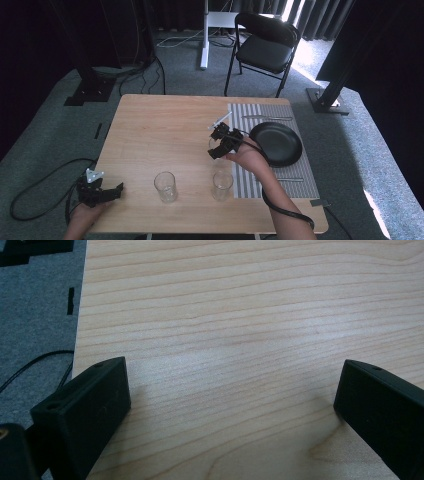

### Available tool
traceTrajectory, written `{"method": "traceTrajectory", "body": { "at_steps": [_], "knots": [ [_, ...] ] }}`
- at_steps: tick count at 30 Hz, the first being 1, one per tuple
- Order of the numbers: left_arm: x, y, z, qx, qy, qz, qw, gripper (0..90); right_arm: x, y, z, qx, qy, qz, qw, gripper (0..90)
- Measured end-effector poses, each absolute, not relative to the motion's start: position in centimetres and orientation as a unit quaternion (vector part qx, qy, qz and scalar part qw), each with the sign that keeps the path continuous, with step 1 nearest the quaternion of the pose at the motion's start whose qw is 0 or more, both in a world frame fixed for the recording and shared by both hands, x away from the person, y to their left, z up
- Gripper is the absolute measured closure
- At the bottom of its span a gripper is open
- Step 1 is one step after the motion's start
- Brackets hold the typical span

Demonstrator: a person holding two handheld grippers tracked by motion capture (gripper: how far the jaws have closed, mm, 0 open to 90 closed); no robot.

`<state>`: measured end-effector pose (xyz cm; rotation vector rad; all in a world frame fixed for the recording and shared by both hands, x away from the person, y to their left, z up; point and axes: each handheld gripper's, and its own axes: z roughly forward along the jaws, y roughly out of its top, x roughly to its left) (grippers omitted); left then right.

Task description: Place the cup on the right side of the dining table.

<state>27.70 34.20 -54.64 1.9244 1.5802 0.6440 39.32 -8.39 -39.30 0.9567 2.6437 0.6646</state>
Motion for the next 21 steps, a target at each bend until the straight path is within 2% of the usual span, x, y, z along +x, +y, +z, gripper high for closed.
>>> {"method": "traceTrajectory", "body": {
  "at_steps": [21],
  "knots": [
    [27.7, 34.2, -54.6, 0.718, 0.59, 0.24, 0.281, 1.9, 44.7, -12.8, -38.9, 0.409, 0.876, 0.211, 0.146, 28.1]
  ]
}}
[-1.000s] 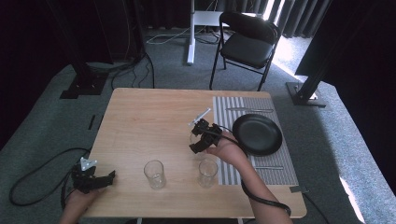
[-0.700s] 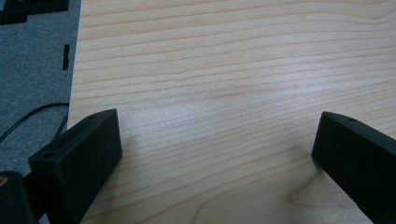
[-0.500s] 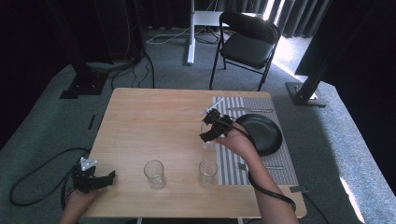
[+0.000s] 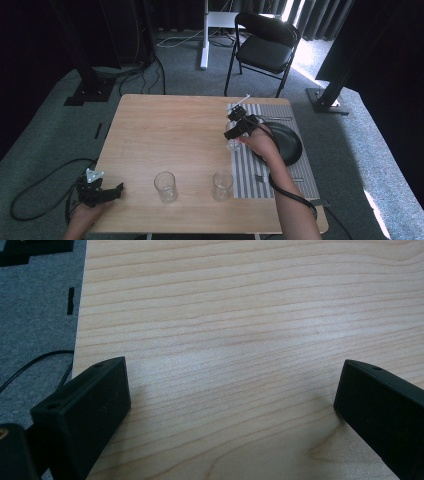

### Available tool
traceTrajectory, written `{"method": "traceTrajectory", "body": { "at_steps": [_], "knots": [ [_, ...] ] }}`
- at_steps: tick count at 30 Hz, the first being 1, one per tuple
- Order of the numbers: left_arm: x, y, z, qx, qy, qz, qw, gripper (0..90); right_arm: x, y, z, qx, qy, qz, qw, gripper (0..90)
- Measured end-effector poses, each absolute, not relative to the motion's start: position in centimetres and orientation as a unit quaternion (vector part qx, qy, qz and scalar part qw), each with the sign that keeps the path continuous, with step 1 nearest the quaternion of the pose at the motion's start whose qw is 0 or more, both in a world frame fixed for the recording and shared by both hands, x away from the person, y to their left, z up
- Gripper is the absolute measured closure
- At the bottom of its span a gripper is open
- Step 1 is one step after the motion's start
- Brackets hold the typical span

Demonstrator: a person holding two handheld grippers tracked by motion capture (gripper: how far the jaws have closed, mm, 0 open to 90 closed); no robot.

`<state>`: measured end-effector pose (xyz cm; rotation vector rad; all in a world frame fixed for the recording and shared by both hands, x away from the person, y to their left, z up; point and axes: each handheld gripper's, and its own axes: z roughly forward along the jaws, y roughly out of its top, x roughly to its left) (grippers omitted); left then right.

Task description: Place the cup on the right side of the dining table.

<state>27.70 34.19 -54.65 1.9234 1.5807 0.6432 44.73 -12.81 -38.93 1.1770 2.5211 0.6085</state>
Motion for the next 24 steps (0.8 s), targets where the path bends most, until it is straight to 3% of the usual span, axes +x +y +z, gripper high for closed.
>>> {"method": "traceTrajectory", "body": {
  "at_steps": [24],
  "knots": [
    [27.7, 34.2, -54.6, 0.718, 0.59, 0.24, 0.281, 1.9, 50.3, -15.2, -40.6, 0.485, 0.835, 0.199, 0.167, 28.1]
  ]
}}
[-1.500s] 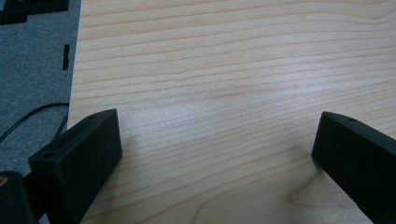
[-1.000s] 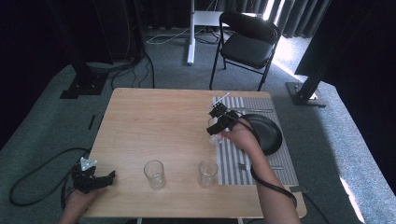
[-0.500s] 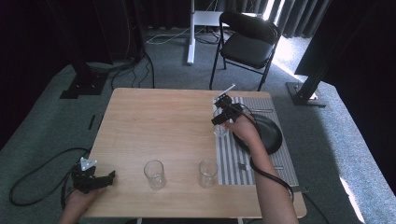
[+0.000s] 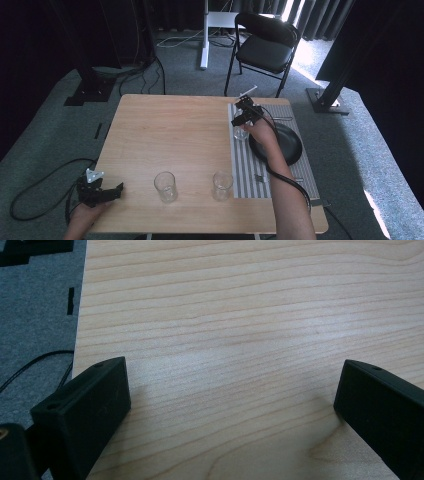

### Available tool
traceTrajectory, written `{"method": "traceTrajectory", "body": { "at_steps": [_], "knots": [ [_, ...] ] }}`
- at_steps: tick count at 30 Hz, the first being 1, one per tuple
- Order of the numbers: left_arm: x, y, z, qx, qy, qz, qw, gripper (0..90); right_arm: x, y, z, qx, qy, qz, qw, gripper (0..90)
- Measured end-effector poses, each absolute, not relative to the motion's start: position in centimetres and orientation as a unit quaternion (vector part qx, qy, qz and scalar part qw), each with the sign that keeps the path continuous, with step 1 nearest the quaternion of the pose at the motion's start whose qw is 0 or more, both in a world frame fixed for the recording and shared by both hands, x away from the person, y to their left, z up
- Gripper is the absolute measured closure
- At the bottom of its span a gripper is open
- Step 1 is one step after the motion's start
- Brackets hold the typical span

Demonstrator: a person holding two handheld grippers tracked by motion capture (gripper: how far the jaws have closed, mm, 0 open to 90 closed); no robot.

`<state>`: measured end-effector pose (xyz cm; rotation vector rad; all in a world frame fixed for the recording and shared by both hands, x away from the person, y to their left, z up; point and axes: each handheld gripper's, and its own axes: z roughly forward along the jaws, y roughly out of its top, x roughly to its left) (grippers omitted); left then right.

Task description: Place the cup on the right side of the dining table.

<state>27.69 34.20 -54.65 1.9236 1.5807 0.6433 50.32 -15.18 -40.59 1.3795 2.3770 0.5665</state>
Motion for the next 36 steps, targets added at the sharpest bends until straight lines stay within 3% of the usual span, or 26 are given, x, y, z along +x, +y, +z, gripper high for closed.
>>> {"method": "traceTrajectory", "body": {
  "at_steps": [20, 36],
  "knots": [
    [27.7, 34.2, -54.7, 0.718, 0.59, 0.24, 0.281, 1.9, 54.7, -15.3, -42.3, 0.519, 0.821, 0.174, 0.162, 28.1],
    [27.7, 34.2, -54.7, 0.718, 0.59, 0.24, 0.281, 1.9, 55.8, -16.3, -43.6, 0.538, 0.81, 0.173, 0.153, 28.0]
  ]
}}
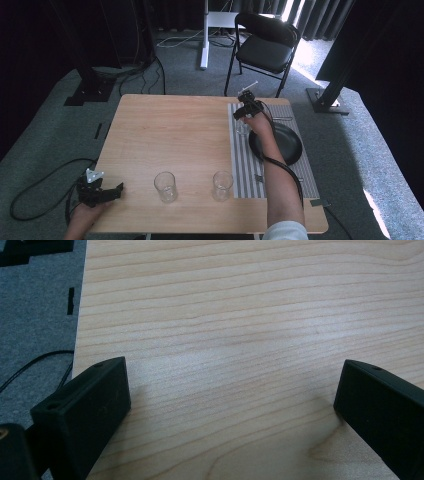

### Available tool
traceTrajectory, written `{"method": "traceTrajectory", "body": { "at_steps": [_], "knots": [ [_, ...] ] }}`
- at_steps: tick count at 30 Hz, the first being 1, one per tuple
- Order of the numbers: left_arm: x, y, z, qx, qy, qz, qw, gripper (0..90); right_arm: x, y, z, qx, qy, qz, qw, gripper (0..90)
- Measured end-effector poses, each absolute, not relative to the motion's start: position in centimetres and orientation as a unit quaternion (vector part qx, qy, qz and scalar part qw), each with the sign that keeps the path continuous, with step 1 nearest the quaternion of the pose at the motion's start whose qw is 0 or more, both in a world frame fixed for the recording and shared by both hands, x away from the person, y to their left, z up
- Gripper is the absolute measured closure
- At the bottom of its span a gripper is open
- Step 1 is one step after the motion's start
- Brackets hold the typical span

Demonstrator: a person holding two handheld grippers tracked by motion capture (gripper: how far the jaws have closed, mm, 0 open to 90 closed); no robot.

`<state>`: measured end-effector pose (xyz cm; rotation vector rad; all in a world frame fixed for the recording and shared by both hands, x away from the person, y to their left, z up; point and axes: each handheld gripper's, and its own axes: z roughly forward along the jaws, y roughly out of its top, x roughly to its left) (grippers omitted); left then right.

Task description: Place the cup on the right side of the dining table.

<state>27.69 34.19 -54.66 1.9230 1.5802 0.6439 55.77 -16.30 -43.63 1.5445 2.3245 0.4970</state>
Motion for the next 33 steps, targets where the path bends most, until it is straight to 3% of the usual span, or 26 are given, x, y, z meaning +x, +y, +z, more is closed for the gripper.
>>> {"method": "traceTrajectory", "body": {
  "at_steps": [9, 13, 18, 24, 33],
  "knots": [
    [27.7, 34.2, -54.7, 0.718, 0.59, 0.24, 0.281, 1.9, 55.8, -16.6, -43.9, 0.549, 0.804, 0.173, 0.147, 27.6],
    [27.7, 34.2, -54.7, 0.718, 0.59, 0.24, 0.281, 1.9, 55.6, -16.8, -43.9, 0.555, 0.803, 0.171, 0.135, 16.9],
    [27.7, 34.2, -54.7, 0.718, 0.59, 0.24, 0.281, 1.9, 55.3, -16.9, -44.1, 0.557, 0.799, 0.184, 0.132, 13.2],
    [27.7, 34.2, -54.6, 0.718, 0.59, 0.24, 0.281, 1.9, 54.4, -17.1, -44.1, 0.552, 0.79, 0.2, 0.176, 13.1],
    [27.7, 34.2, -54.6, 0.718, 0.59, 0.24, 0.281, 1.9, 53.1, -17.6, -44.2, 0.55, 0.789, 0.213, 0.171, 13.1]
  ]
}}
